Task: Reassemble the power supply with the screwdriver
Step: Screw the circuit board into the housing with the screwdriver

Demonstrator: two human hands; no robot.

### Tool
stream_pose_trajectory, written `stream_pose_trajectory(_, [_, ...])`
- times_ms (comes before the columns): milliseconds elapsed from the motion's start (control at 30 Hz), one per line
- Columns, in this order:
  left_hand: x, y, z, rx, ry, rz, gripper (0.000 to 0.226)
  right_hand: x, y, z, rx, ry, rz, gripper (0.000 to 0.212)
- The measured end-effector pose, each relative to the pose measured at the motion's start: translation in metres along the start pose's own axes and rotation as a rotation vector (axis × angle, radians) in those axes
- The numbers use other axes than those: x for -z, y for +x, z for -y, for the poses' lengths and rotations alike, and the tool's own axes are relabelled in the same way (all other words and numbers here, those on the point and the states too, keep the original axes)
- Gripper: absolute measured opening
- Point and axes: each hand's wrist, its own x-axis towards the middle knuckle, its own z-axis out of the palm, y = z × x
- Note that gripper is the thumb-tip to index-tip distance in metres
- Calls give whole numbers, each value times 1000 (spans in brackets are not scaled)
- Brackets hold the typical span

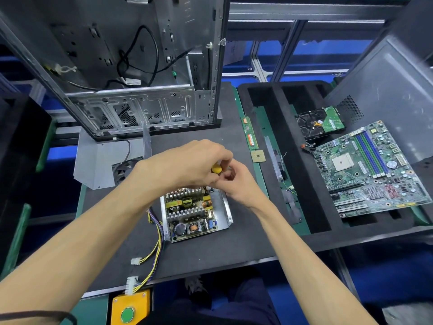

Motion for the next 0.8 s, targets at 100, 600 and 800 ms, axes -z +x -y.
stream_pose_trajectory(100, [-2, -2, 1, 8, -8, -15, 14, -1, 1, 0, 2, -33, -16, 34])
stream_pose_trajectory(600, [-17, -13, 19, 98, -280, -205, 33, -6, -9, -8, 76, -6, -144, 23])
stream_pose_trajectory(800, [-29, -13, 61, 285, -594, -411, 20, -20, -13, 2, 218, 1, -382, 9])
